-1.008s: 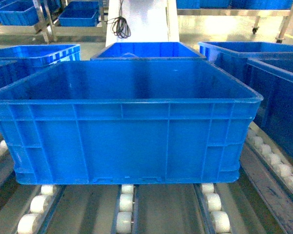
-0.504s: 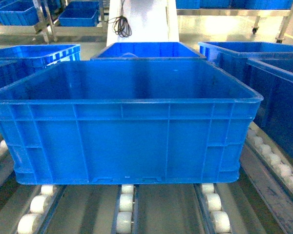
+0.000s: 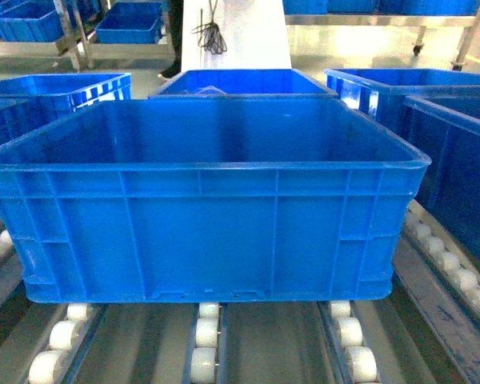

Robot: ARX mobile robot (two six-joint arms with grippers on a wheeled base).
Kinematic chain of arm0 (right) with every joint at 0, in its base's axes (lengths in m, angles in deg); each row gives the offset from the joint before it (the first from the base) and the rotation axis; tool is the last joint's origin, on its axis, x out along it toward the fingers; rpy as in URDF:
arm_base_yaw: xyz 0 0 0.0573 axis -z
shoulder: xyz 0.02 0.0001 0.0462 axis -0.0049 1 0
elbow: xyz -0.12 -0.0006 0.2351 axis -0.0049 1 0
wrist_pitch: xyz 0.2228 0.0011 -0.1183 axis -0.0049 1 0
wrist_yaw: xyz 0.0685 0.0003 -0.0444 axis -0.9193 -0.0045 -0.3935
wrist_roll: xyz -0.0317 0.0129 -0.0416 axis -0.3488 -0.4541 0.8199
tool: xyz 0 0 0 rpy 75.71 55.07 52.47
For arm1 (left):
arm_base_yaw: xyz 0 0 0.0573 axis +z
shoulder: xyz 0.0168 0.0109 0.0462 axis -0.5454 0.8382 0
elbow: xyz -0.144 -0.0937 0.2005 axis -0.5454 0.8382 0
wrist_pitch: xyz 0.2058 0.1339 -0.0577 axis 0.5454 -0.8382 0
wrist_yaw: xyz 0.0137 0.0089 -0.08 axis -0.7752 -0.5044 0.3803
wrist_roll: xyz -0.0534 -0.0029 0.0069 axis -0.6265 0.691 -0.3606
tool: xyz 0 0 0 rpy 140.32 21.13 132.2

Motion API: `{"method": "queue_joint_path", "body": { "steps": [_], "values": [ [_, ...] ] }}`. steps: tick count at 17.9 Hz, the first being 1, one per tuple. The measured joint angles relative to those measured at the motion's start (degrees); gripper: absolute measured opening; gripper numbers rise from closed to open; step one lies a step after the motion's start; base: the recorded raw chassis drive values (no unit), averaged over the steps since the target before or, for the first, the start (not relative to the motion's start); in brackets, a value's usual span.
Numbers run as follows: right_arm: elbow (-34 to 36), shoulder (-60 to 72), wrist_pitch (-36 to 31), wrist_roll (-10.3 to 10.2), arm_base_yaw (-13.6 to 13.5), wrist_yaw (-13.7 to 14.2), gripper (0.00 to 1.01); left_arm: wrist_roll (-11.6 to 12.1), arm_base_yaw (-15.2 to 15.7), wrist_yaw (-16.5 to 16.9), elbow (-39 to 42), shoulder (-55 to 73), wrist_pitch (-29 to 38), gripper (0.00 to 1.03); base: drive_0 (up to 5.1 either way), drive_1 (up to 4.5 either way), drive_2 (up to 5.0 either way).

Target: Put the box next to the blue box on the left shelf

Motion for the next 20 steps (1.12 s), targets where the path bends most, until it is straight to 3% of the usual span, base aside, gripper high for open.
{"method": "queue_joint_path", "body": {
  "steps": [1, 4, 5, 12, 13, 20],
  "values": [
    [0.0, -6.2, 8.5, 0.0, 0.0, -0.1, 0.02, 0.0, 0.0, 0.0, 0.0, -5.7, -8.9, 0.01, 0.0, 0.0, 0.0],
    [0.0, -8.4, 8.0, 0.0, 0.0, 0.0, 0.02, 0.0, 0.0, 0.0, 0.0, -8.8, -10.0, 0.01, 0.0, 0.0, 0.0],
    [0.0, -8.4, 8.5, 0.1, 0.0, 0.0, 0.07, 0.0, 0.0, 0.0, 0.0, -8.8, -9.5, 0.02, 0.0, 0.0, 0.0],
    [0.0, -8.4, 8.4, 0.0, 0.0, 0.0, 1.0, 0.0, 0.0, 0.0, 0.0, -8.8, -9.8, 0.93, 0.0, 0.0, 0.0],
    [0.0, -8.4, 8.4, 0.0, 0.0, 0.0, 0.97, 0.1, 0.0, 0.0, 0.0, -8.8, -9.7, 0.99, 0.0, 0.0, 0.0],
    [0.0, -8.4, 8.4, 0.0, 0.0, 0.0, 0.98, 0.1, 0.0, 0.0, 0.0, -8.8, -9.7, 0.98, 0.0, 0.0, 0.0]
  ]
}}
